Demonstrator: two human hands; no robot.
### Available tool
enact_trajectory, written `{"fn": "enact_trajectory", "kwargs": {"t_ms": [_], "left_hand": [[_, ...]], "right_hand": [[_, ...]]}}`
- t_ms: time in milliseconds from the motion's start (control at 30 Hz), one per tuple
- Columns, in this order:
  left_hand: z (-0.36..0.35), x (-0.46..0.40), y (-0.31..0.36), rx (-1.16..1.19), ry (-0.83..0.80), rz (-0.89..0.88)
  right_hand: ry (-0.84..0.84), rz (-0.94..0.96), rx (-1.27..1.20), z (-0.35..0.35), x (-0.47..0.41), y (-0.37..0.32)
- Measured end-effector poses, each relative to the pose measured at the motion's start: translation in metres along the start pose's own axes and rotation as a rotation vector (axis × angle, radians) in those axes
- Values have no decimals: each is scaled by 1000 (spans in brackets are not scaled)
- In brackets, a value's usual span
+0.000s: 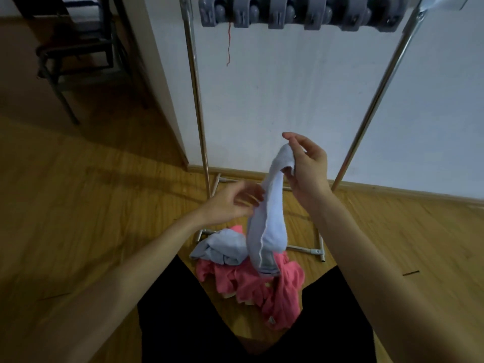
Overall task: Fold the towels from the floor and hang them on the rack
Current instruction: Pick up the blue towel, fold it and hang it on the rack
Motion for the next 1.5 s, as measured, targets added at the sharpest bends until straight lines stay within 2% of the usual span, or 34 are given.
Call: {"fn": "enact_trajectory", "kwargs": {"t_ms": [67, 200, 333, 500, 633, 767, 900, 1100, 1267, 1400, 1500], "left_hand": [[-7, 14, -4, -68, -61, 19], [-6, 25, -8, -323, 124, 23], [-2, 26, -18, -377, 253, -5], [0, 25, -27, -345, 274, 30], [-12, 26, -17, -515, 280, 3], [-23, 23, -3, -608, 421, -22], [-19, 22, -2, -592, 519, -35], [-8, 24, -10, -589, 508, 47], [-20, 22, -2, -630, 434, -43], [-26, 16, -1, -608, 491, -9], [-21, 12, -4, -588, 542, 4]], "right_hand": [[4, -41, -12, -7, 4, 6], [-3, -79, -26, -20, 12, 11], [-24, -132, -108, -26, 15, 8], [3, -199, -189, -21, 14, 1], [47, -232, -226, -22, 18, -2], [55, -236, -195, -26, 24, -2], [52, -207, -176, -27, 24, -4], [86, -246, -230, -21, 17, -7], [97, -282, -265, -27, 20, -7], [64, -305, -333, -35, 23, -5], [28, -299, -273, -33, 21, -7]]}}
Point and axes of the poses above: each hand's wrist, its own x-axis away from the middle knuckle, its own z-axis out of the back of the hand, y = z × x, the point moved 4 cm from there along -x, towards the middle knuckle, and after that the axes turned 2 degrees about y, right-handed, at the moved point
